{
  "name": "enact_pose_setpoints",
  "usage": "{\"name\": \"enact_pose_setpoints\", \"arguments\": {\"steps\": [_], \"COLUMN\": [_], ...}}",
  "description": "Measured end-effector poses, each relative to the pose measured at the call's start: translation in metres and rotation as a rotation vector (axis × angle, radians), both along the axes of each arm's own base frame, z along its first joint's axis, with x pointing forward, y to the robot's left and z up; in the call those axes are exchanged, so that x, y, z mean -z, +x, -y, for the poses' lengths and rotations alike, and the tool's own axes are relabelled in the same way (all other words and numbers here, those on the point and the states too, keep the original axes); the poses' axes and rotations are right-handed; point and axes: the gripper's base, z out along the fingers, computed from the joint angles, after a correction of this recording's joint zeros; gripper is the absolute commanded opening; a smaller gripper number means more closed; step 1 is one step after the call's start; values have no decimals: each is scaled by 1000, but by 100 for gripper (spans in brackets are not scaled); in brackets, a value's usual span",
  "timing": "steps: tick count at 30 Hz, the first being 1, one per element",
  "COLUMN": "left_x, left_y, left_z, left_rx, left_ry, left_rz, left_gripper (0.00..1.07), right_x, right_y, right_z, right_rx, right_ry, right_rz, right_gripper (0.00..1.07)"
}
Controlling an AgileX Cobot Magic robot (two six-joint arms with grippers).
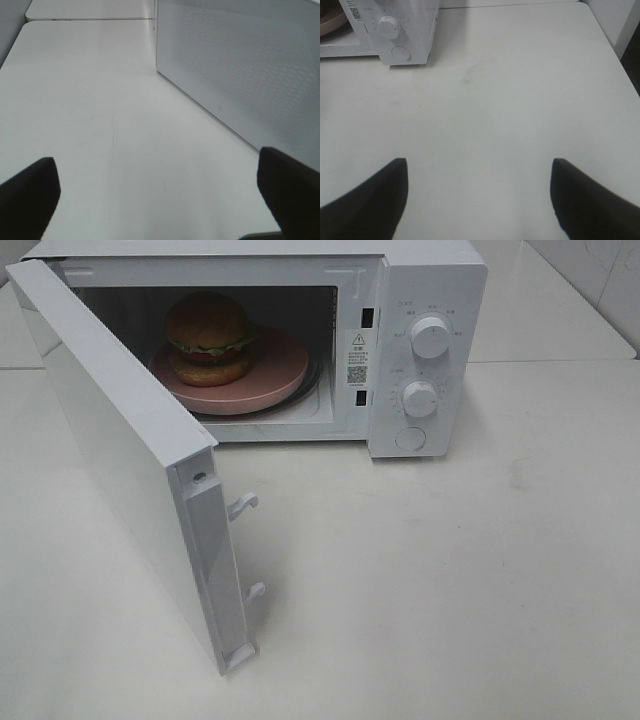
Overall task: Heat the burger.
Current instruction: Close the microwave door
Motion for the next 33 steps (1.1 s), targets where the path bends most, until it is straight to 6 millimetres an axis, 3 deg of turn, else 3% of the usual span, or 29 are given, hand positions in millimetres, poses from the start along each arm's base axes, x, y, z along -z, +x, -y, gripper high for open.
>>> {"name": "enact_pose_setpoints", "arguments": {"steps": [33], "left_x": [0], "left_y": [0], "left_z": [0], "left_rx": [0], "left_ry": [0], "left_rz": [0], "left_gripper": [101], "right_x": [0], "right_y": [0], "right_z": [0], "right_rx": [0], "right_ry": [0], "right_rz": [0], "right_gripper": [75]}}
